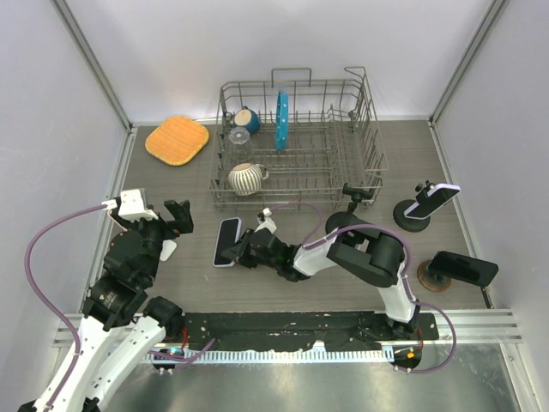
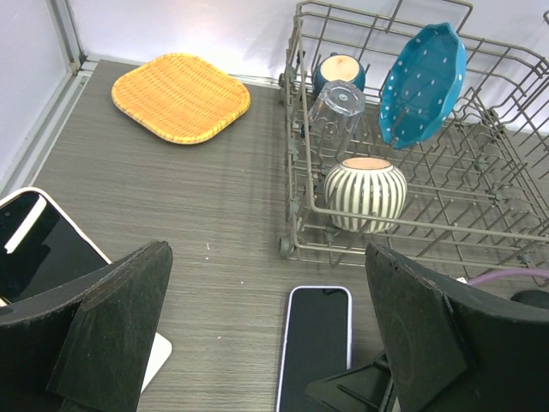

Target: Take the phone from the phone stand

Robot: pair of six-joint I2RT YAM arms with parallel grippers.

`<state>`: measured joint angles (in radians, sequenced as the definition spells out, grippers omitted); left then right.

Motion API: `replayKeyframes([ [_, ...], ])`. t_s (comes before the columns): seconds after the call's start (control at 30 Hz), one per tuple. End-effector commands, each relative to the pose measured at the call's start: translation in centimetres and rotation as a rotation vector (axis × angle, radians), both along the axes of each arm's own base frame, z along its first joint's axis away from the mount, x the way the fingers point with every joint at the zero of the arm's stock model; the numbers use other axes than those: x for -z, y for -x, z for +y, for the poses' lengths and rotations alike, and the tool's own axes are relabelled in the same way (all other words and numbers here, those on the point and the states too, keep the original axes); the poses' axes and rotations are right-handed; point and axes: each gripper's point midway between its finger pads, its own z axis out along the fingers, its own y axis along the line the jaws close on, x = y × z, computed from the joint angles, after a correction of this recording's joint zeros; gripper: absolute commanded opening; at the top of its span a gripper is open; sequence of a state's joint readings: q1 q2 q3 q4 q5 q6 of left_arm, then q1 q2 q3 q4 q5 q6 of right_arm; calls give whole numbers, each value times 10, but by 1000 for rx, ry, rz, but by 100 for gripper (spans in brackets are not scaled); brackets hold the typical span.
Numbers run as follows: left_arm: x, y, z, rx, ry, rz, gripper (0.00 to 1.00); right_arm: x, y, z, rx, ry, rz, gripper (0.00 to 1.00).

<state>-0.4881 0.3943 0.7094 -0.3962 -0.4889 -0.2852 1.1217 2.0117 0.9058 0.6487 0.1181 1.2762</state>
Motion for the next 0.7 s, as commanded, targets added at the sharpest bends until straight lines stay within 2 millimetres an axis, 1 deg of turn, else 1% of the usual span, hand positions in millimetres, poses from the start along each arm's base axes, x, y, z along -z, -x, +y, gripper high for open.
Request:
replayKeyframes([
  [0.0, -12, -2, -2, 8, 36, -45, 100, -30, -13, 24, 45, -163, 11, 19],
  [0.07, -12, -2, -2, 6, 35, -44, 100, -26, -12, 23, 47, -158, 21, 25],
  [0.1, -12, -2, -2, 6, 35, -44, 100, -25, -12, 22, 50, -160, 23, 31],
  [0.17, -12, -2, -1, 3, 35, -44, 100, -25, -13, 20, 51, -158, 23, 38],
  [0.2, -11, -2, -1, 3, 34, -43, 100, -23, -14, 18, 55, -145, 25, 43],
  [0.27, -11, -2, -1, 3, 34, -43, 100, -22, -14, 15, 42, -121, 11, 48],
  [0.33, -10, -3, -1, 2, 32, -39, 100, -14, -15, 10, 35, -75, 2, 55],
  [0.37, -10, -3, -1, 3, 32, -39, 100, -9, -15, 6, 37, -51, 10, 60],
  [0.43, -10, -3, -1, 3, 32, -39, 100, -7, -16, 1, 37, -33, 5, 65],
  [0.47, -10, -3, -1, 2, 32, -37, 100, -2, -14, -3, 35, -9, 10, 68],
  [0.53, -9, -3, -1, 0, 31, -36, 100, 1, -14, -8, 20, 23, -5, 73],
  [0.57, -10, -3, -1, 0, 31, -39, 100, 8, -13, -12, 20, 62, 0, 77],
  [0.63, -10, -3, 0, -4, 31, -38, 100, 9, -13, -17, 20, 93, -8, 81],
  [0.67, -10, -3, 0, -3, 32, -39, 100, 15, -13, -22, 19, 123, -8, 83],
])
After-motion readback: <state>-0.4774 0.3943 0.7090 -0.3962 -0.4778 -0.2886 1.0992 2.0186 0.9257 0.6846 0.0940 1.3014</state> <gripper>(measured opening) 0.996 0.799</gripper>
